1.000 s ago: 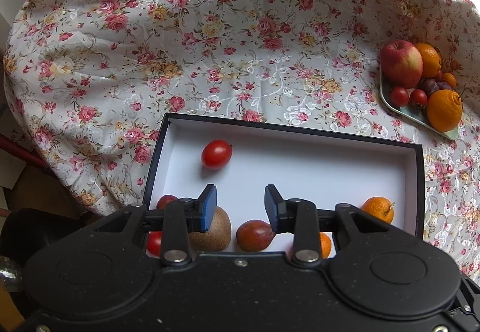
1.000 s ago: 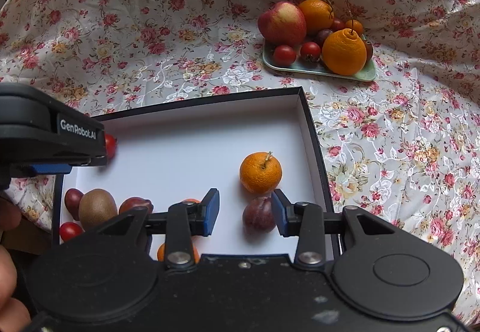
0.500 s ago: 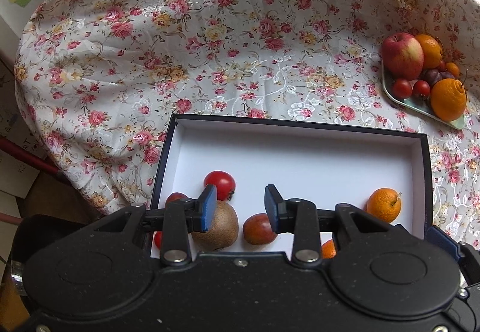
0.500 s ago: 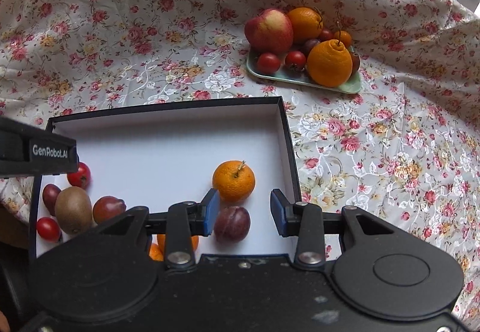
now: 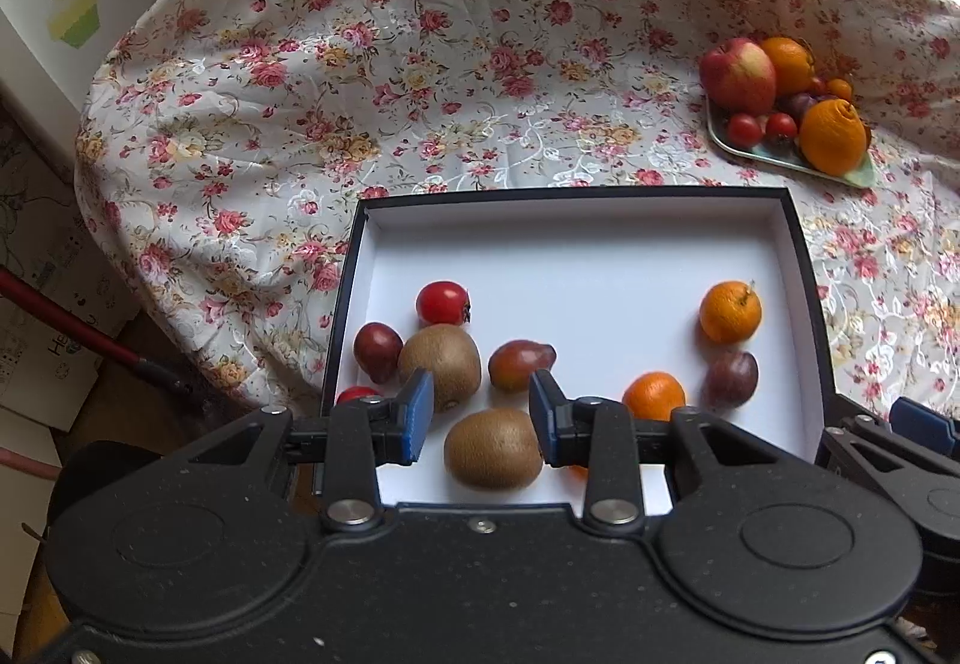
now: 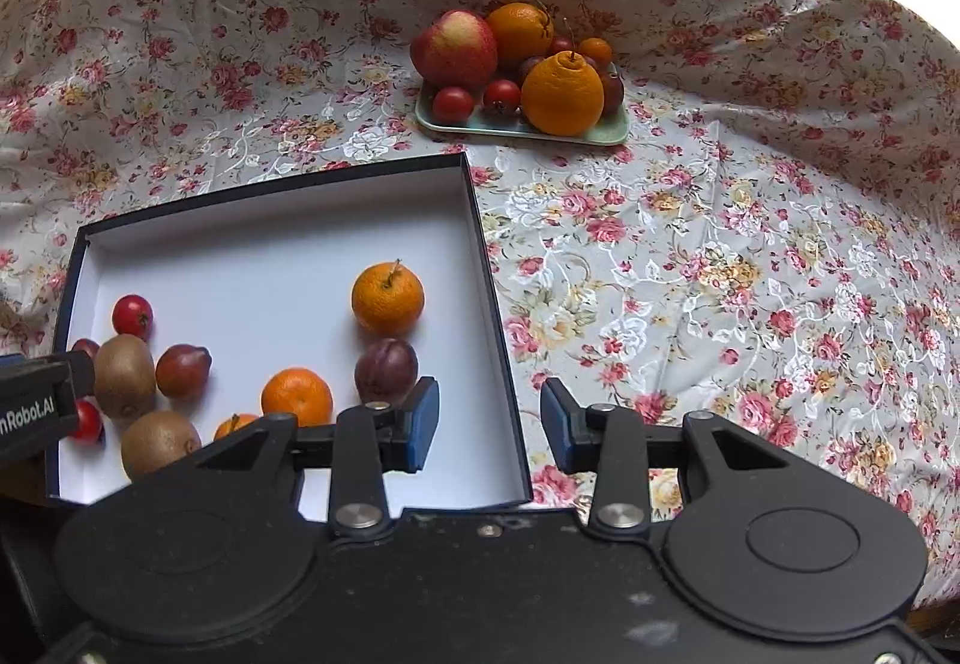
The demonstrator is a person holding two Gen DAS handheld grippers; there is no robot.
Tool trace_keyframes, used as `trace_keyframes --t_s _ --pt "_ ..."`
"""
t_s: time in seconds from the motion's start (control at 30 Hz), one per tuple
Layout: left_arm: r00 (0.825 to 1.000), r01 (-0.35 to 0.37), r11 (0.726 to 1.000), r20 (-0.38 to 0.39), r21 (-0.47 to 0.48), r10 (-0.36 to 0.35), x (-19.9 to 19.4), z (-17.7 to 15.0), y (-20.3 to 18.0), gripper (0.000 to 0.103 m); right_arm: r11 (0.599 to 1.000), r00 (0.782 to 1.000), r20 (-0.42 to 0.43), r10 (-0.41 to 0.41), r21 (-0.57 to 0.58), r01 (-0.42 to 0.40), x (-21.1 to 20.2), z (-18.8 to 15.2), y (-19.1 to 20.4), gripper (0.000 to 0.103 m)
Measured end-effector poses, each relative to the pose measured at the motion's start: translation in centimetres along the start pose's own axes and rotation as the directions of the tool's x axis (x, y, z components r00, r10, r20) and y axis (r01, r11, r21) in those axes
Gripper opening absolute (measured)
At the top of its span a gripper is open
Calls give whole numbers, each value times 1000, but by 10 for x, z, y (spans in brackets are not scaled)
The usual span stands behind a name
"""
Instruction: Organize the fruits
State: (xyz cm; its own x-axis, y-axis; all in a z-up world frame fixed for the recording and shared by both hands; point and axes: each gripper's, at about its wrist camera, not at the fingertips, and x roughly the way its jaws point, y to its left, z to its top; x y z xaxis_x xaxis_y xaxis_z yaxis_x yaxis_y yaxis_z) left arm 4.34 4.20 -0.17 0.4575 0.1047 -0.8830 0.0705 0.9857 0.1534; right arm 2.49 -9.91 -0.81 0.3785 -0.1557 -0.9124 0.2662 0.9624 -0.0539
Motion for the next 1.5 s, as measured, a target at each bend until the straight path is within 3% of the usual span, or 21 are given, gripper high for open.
trace_keyframes --t_s 0.4,0.53,0.7,0.87,1.03,1.2,1.5 --pt "998 -44 998 35 44 43 -40 -51 -8 45 998 998 23 55 30 -56 -32 -40 -27 40" --pt "1000 14 1000 26 3 -14 -47 -57 -4 45 999 998 42 38 -13 -37 -36 -47 -28 40" --pt "999 21 999 44 -30 -20 -43 -62 -12 45 998 997 74 -1 -58 5 -38 -54 -32 40" --pt "997 61 996 44 -65 -58 -31 -67 -23 45 999 999 40 22 -26 -21 -34 -52 -43 40" --pt "996 2 1000 86 -3 -2 -25 -75 -44 45 1000 998 56 -8 -10 9 -32 -51 -50 40" --pt "999 26 1000 38 -14 -25 -16 -76 -45 45 1000 999 48 -11 -10 12 -30 -52 -52 40" --pt "998 55 996 19 -72 -54 -12 -76 -36 45 1000 999 37 -17 -20 18 -27 -53 -49 40"
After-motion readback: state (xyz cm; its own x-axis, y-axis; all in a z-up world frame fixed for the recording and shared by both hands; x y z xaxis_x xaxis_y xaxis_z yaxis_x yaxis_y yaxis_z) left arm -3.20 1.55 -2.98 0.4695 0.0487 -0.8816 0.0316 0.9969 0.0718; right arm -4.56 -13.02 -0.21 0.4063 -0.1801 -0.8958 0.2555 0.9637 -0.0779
